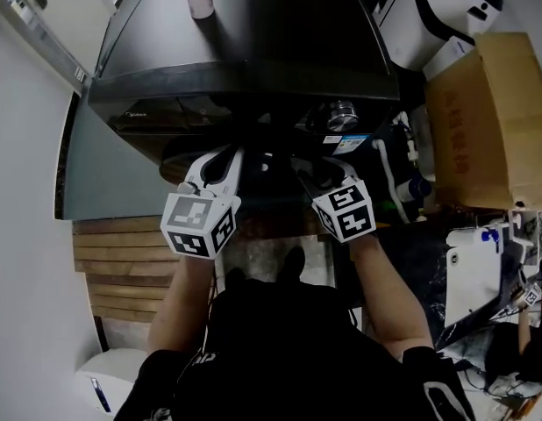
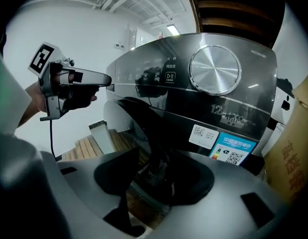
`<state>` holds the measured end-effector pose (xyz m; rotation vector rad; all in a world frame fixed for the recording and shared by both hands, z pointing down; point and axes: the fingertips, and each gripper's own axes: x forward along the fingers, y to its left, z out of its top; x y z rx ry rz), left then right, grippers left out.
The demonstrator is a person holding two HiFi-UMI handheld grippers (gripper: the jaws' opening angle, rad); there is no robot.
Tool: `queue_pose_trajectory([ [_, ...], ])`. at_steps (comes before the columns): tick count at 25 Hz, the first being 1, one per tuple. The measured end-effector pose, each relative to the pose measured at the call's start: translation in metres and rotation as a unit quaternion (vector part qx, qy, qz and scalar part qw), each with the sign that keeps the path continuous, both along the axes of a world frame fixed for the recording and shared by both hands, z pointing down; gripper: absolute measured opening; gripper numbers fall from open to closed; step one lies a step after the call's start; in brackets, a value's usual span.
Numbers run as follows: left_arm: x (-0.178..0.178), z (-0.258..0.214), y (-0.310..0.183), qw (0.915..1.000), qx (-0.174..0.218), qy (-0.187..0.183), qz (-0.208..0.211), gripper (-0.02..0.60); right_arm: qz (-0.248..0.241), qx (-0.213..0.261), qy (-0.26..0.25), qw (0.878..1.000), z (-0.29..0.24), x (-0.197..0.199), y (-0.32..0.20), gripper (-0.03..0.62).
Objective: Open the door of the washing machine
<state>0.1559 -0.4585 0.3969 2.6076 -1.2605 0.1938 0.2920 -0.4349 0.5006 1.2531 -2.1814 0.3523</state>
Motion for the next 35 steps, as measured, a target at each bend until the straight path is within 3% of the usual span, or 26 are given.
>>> queue_pose_trajectory([
  [9, -0.007, 0.008, 0.003, 0.9998, -0.009, -0.009, -0.013, 0.008, -0.029, -0.024, 0.059, 0.998, 0.023, 0.003, -0.012, 0.192],
  [16, -0.009, 0.008, 0.003, 0.9998, -0.011, -0.010, -0.011, 0.008, -0.079, -0.051, 0.104, 0.990, 0.039, 0.003, -0.017, 0.178],
  [23, -0.009, 0.011, 0.004, 0.9997, -0.016, -0.014, -0.007, 0.008, -0.106, -0.061, 0.109, 0.986, 0.045, 0.003, -0.021, 0.170],
  [35, -0.006, 0.017, 0.011, 0.9995, -0.025, -0.021, -0.006, 0.008, -0.180, -0.061, 0.208, 0.960, 0.054, 0.002, -0.018, 0.146],
])
